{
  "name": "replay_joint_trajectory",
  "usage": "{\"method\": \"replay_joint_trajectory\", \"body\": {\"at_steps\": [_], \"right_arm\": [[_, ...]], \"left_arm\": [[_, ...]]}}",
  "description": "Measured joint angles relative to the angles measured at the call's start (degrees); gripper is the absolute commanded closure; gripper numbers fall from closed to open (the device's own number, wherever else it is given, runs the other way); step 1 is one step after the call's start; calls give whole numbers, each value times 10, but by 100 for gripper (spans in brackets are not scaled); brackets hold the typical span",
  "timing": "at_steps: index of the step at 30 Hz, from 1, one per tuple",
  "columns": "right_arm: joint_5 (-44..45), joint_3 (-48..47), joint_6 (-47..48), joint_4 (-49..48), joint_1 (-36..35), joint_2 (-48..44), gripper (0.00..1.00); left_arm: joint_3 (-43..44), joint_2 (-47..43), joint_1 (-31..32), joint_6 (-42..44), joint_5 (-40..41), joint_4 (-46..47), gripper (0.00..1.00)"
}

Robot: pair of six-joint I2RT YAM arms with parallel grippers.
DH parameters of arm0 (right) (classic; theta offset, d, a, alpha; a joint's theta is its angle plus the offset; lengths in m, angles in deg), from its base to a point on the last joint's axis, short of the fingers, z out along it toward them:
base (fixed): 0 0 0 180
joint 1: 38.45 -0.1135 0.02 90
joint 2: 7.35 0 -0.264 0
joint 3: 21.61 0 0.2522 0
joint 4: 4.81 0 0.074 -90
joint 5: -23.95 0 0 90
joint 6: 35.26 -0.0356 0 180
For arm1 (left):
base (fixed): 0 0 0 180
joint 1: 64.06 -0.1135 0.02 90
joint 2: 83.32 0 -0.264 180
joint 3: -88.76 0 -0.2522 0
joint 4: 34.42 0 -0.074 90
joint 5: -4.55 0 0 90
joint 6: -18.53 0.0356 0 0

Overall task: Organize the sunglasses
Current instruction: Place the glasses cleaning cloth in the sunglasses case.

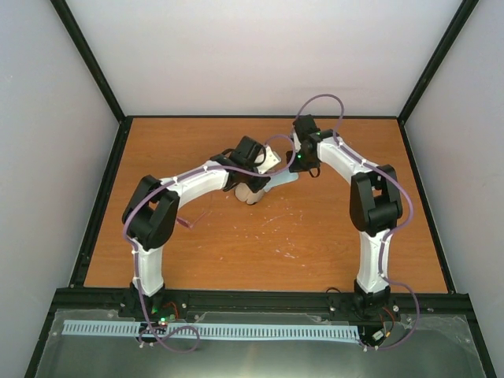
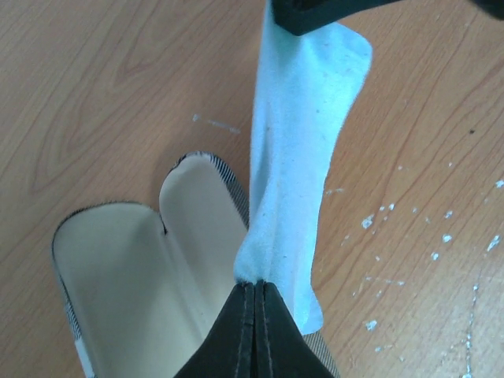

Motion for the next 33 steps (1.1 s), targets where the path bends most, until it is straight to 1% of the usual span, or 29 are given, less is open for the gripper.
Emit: {"method": "replay_joint_trajectory", "body": {"at_steps": [9,18,23,33], "right_arm": [[5,-106,8,40,-41,76,97],[9,-190,19,79,-68,127,97],[9,-233,30,100,-81,161,97],[9,-269,44,126,-92,200,97]], "left_arm": [[-65,-31,-16,-2,6,20,99],[-120,-76,-29,-8,6,44,100],[-139,-80,-29,-14,2,50,99],[-157,-80,-29,-21,-16,54,100]]}}
